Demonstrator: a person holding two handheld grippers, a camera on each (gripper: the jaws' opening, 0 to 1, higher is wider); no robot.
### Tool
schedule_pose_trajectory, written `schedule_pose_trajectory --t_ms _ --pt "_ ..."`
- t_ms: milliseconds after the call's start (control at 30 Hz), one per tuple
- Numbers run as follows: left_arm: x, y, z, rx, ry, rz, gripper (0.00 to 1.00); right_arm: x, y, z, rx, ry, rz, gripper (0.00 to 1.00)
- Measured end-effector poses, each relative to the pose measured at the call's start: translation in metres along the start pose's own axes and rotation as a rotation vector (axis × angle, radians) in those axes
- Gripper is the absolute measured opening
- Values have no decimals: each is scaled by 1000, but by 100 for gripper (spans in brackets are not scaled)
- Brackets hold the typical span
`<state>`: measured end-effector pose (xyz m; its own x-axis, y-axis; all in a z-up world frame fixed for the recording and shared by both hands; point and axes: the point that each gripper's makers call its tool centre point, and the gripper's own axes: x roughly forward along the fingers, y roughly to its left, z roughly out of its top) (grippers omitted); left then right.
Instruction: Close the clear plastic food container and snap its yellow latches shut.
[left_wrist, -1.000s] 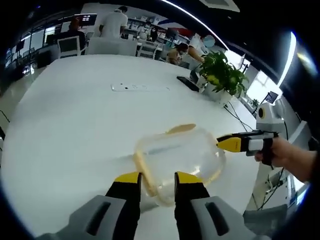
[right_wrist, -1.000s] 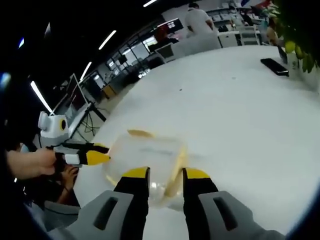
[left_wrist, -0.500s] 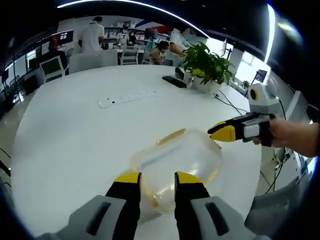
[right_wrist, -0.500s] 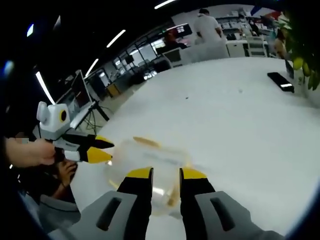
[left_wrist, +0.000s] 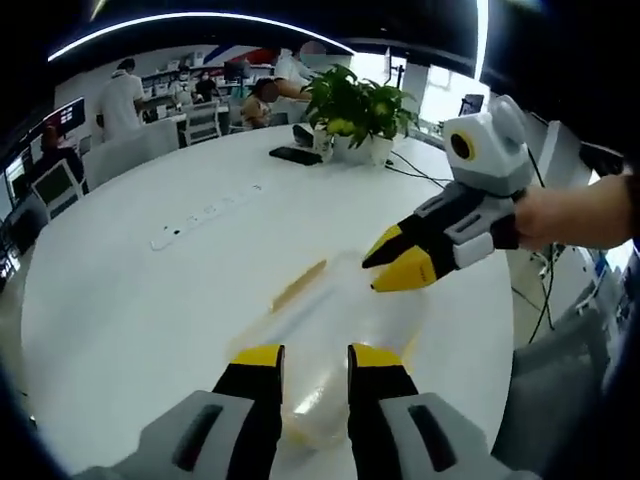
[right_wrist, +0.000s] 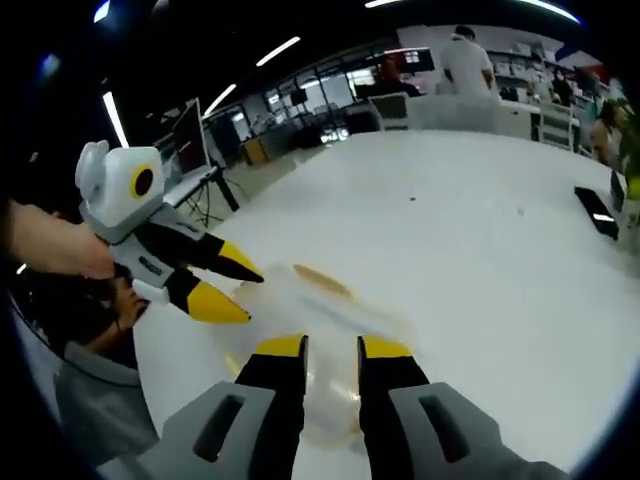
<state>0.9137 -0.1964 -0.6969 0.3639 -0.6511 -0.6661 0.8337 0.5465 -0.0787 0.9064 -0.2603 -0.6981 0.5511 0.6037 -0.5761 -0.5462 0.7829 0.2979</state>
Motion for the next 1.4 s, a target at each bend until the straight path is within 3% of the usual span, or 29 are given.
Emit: schedule_pose_trajectory --t_ms 300,667,1267,1400 --pt "7 -2 3 38 18 -27 17 6 -1 2 -25 6 10 15" --pt "14 -12 3 142 37 -59 17 15 0 6 -103 15 30 14" --pt "20 -22 2 192 37 -86 15 27 12 9 -226 29 65 13" --pt "19 -29 2 256 31 -92 15 29 15 10 -240 25 72 13"
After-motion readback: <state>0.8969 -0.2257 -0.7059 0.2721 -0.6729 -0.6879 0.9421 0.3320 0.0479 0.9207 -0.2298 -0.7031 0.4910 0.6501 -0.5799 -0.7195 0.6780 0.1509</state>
